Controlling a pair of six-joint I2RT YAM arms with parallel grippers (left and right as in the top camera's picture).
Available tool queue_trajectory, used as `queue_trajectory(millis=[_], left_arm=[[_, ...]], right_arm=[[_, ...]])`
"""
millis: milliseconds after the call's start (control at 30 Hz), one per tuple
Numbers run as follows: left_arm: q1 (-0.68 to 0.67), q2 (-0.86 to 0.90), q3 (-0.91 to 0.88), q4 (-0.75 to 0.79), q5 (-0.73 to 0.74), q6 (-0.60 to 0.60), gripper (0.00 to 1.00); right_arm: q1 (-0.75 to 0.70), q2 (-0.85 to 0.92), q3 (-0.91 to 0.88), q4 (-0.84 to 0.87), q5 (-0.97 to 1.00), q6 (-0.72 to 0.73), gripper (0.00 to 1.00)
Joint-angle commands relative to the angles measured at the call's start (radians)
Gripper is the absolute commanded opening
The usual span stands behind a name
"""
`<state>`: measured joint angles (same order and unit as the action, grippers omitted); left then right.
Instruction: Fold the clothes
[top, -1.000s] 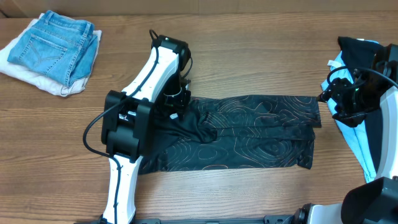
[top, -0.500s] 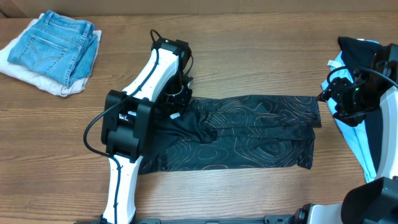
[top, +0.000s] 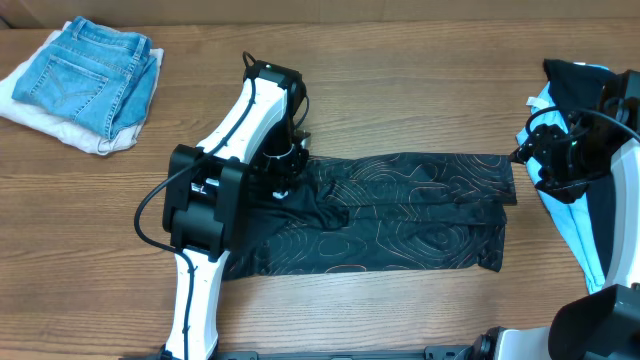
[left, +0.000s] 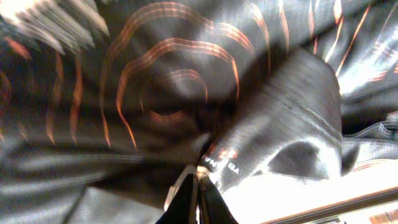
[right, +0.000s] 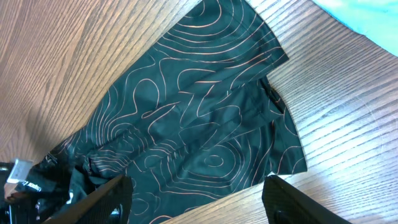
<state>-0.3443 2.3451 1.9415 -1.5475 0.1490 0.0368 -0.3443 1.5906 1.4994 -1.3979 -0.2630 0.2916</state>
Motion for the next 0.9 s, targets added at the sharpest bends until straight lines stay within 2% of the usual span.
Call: queue_trajectory(millis=[0,167,333,567,867], left_arm=[[0.003,-0.017,-0.002,-0.053,0.029,-0.004,0.04],[0.003,-0.017,-0.002,-0.144,0.070,-0.022,0.04],[-0.001,-0.017,-0.009,-0.144,0.113,-0.026,0.04],[-0.028,-0.025,-0.106,-0.144,0.112,-0.094,0.04],[-0.048,-0.175,-0.228,-0.143,0.094,-0.095,0.04]], right_arm=[[-0.002,-0.019,0.003,0.005,-0.008,-0.005,0.71],[-0.002,-0.019,0.003,0.005,-0.009,-0.004,0.71],[-0.002,-0.019,0.003,0.000,-0.009,-0.004,0.71],[-0.002,-0.019,0.003,-0.022,-0.008,-0.005,0.71],[-0.002,-0.019,0.003,-0.018,-0.009,-0.004,0.71]])
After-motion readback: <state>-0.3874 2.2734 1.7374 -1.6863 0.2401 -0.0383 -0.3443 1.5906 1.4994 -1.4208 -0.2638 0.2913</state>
